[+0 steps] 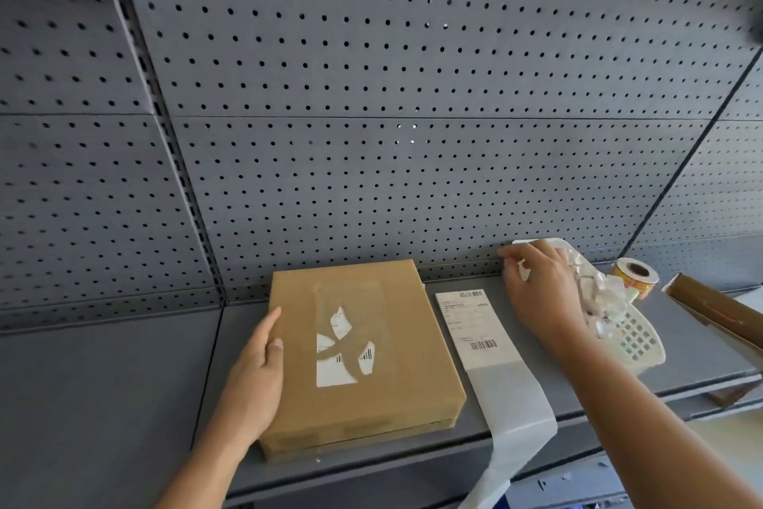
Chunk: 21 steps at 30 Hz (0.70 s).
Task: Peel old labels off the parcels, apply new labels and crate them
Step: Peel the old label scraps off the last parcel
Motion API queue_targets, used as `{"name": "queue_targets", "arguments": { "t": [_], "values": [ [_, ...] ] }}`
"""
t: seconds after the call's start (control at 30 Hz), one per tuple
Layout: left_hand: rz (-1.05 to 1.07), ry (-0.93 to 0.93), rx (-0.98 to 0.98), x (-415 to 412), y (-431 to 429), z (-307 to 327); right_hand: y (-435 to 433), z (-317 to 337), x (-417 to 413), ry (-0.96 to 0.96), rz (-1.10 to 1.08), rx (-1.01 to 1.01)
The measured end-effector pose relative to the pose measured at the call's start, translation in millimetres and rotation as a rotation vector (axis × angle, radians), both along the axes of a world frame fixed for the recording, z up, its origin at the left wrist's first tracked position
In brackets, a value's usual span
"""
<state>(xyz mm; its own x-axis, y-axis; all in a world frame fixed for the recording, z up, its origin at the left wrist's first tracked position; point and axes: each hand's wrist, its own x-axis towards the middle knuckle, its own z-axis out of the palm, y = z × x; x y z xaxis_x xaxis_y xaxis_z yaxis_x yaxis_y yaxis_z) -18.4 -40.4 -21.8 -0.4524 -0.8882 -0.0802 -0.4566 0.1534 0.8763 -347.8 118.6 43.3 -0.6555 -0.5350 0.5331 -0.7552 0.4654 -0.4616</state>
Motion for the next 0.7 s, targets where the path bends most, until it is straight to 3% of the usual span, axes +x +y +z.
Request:
{"name": "queue_targets", "arguments": {
  "t": [0.47,0.7],
  "values": [
    [0.008,0.042,0.027,6,-2,-1,-62,-27,137,-0.246,0.731,0.337],
    [0.026,0.051,0.025,5,-2,-4,-72,-44,164,-0.196,0.770,0.377]
  ]
}}
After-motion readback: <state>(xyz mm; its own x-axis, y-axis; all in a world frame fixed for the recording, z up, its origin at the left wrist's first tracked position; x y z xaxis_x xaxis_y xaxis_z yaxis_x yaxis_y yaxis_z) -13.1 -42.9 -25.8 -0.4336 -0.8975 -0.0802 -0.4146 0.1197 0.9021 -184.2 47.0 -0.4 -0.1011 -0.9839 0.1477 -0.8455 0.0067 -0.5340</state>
